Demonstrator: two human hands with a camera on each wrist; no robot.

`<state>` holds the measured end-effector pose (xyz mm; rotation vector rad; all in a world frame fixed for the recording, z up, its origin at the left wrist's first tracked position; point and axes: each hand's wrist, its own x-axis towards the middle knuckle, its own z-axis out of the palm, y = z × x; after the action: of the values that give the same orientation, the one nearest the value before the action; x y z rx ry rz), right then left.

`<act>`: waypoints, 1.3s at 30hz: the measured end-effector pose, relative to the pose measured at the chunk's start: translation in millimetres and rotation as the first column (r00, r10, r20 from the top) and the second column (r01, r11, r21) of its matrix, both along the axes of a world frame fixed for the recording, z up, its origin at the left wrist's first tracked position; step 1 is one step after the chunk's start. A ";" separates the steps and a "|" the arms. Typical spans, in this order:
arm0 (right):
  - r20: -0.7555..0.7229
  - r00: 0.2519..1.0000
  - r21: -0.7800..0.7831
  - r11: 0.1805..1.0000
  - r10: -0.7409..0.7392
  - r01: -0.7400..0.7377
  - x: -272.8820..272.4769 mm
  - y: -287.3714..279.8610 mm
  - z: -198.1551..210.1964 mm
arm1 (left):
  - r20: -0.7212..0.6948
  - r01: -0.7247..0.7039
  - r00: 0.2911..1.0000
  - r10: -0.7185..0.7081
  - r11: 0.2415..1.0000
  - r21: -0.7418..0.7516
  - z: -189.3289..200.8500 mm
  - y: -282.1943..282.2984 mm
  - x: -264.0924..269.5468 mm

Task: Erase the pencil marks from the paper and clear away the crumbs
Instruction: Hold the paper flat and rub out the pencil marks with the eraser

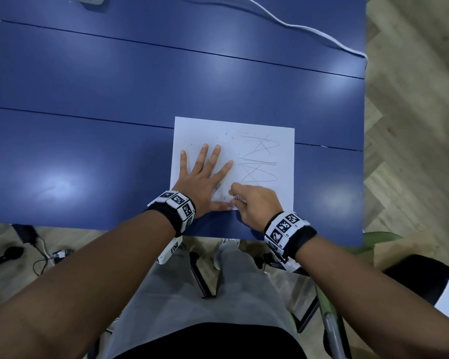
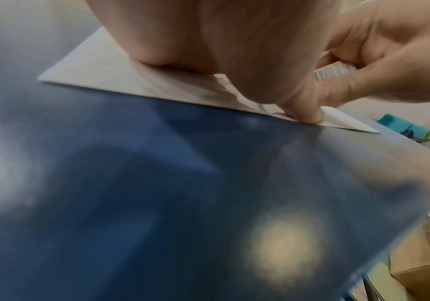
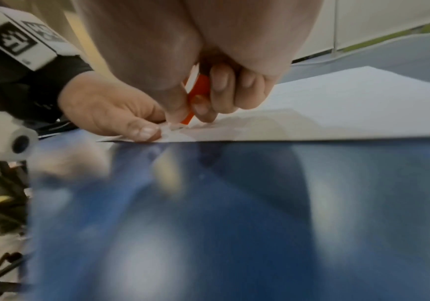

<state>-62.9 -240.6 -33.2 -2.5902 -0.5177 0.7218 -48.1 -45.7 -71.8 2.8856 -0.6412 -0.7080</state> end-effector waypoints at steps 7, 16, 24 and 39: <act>0.048 0.999 0.002 1.000 -0.022 0.022 12.8 5.5 -0.3 | 0.001 0.019 1.000 -0.019 0.999 0.033 -0.5 -0.5 1.6; 0.027 0.999 -0.021 1.000 -0.020 0.021 17.8 12.2 3.0 | -0.002 0.014 1.000 -0.014 1.000 0.018 -0.1 -0.7 1.8; 0.060 0.994 0.011 0.996 -0.091 0.091 19.9 16.4 5.7 | -0.009 0.016 1.000 -0.015 0.999 0.037 2.5 -2.0 2.0; 0.019 1.000 0.024 1.000 0.016 -0.017 2.4 -8.7 -2.0 | -0.028 -0.002 1.000 0.002 1.000 0.015 3.9 -1.1 1.1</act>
<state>-60.4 -249.2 -35.2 -2.5759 -0.5506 0.6931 -46.9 -46.8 -67.9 2.8839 -0.6323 -0.7548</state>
